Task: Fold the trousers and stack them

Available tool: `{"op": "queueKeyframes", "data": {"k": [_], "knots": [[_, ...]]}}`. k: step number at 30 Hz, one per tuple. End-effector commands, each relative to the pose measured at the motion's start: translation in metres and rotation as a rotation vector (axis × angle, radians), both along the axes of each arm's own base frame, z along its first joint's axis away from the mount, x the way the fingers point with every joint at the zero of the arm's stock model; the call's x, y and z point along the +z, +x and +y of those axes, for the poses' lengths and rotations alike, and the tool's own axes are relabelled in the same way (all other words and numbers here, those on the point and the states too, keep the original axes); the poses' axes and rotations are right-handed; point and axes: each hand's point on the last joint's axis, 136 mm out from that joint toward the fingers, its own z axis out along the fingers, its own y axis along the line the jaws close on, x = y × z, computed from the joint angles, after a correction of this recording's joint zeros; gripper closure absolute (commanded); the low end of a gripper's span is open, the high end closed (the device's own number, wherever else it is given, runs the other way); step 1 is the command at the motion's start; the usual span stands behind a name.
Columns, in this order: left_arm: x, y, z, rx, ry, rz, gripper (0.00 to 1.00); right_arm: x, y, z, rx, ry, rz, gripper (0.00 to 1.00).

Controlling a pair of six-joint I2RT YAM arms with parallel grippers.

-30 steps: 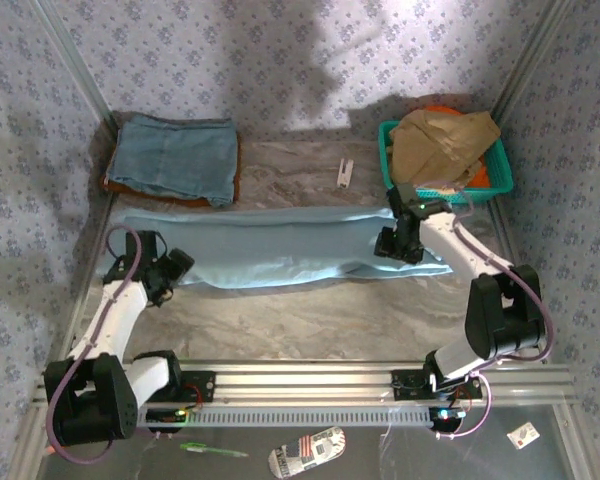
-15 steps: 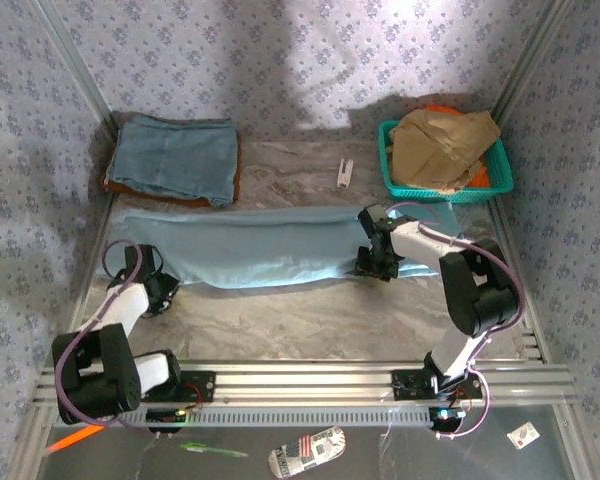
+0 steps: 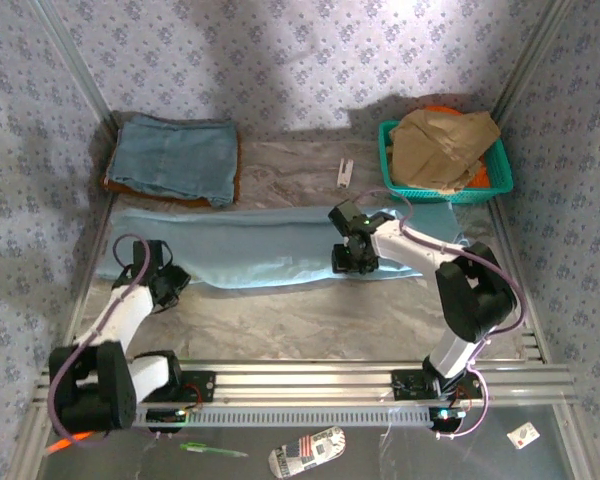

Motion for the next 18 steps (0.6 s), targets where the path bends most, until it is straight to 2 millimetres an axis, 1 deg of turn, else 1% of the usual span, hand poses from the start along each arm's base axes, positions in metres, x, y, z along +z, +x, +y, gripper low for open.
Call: {"op": "queueKeyframes", "data": {"k": [1, 2, 3, 4, 7, 9, 11, 13, 14, 18], "knots": [[0.019, -0.016, -0.01, -0.055, 0.022, -0.031, 0.56, -0.001, 0.003, 0.014, 0.052, -0.023, -0.008, 0.47], [0.026, -0.022, -0.012, -0.075, 0.035, -0.044, 0.53, -0.005, 0.002, 0.015, 0.051, -0.028, 0.003, 0.46], [0.031, -0.027, -0.018, -0.103, 0.044, -0.05, 0.51, 0.003, 0.012, 0.023, 0.047, -0.007, -0.018, 0.46], [0.035, -0.03, -0.026, -0.145, 0.048, -0.062, 0.5, 0.002, 0.015, 0.024, 0.046, -0.006, -0.018, 0.46], [0.045, -0.036, -0.055, -0.321, 0.093, -0.065, 0.48, 0.0, 0.028, 0.024, 0.029, -0.016, -0.028, 0.48], [0.046, -0.037, -0.075, -0.454, 0.184, -0.028, 0.48, 0.0, 0.039, 0.025, 0.023, -0.003, -0.031, 0.51], [0.05, -0.034, -0.101, -0.604, 0.284, -0.022, 0.47, -0.001, 0.049, 0.025, 0.012, 0.003, -0.022, 0.52], [0.056, -0.029, -0.13, -0.742, 0.378, -0.027, 0.44, -0.002, 0.057, 0.025, 0.002, 0.015, -0.01, 0.52], [0.057, -0.027, -0.144, -0.808, 0.437, -0.025, 0.41, -0.003, 0.059, 0.026, -0.001, 0.023, -0.002, 0.52], [0.06, -0.017, -0.202, -1.029, 0.636, -0.046, 0.35, -0.01, 0.065, 0.023, -0.011, 0.047, 0.027, 0.52]]}}
